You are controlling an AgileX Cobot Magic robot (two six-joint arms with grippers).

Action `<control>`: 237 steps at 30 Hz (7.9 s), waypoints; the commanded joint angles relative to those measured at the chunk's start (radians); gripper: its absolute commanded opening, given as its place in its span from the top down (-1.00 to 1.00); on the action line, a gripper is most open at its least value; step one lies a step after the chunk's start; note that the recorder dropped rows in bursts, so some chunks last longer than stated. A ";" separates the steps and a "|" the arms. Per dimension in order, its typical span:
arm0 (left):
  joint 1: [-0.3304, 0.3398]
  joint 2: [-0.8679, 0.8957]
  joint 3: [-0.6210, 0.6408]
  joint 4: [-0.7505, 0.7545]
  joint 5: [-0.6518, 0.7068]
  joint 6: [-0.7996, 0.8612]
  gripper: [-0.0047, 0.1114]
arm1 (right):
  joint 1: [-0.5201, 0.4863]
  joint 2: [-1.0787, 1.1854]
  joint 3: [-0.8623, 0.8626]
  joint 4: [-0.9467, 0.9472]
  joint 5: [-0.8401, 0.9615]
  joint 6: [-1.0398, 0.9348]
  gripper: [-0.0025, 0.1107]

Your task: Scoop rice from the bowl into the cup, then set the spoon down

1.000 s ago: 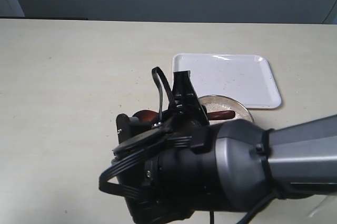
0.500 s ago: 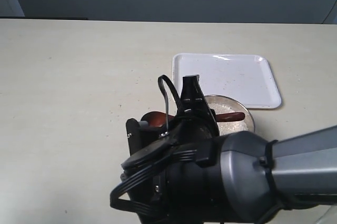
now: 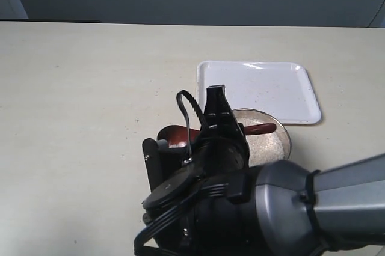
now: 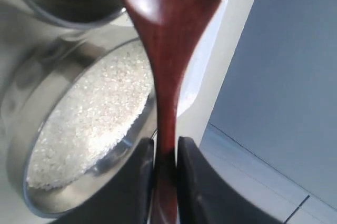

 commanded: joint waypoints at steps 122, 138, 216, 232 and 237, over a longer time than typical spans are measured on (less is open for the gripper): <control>-0.011 0.001 -0.008 0.006 -0.011 -0.001 0.91 | -0.866 -0.202 -0.032 0.363 -0.603 -0.132 0.97; -0.011 0.001 -0.008 0.006 -0.009 -0.001 0.91 | -0.903 0.105 -0.219 0.453 -0.626 -0.316 0.97; -0.011 0.001 -0.008 0.006 -0.009 -0.001 0.91 | -0.886 -0.280 -0.172 0.539 -0.295 -0.091 0.96; -0.011 0.001 -0.008 0.006 -0.011 -0.001 0.91 | -0.886 -0.880 -0.032 0.717 -0.168 -0.021 0.96; -0.011 0.001 -0.008 0.006 -0.011 -0.001 0.91 | -0.886 -0.992 -0.032 0.779 -0.157 -0.017 0.96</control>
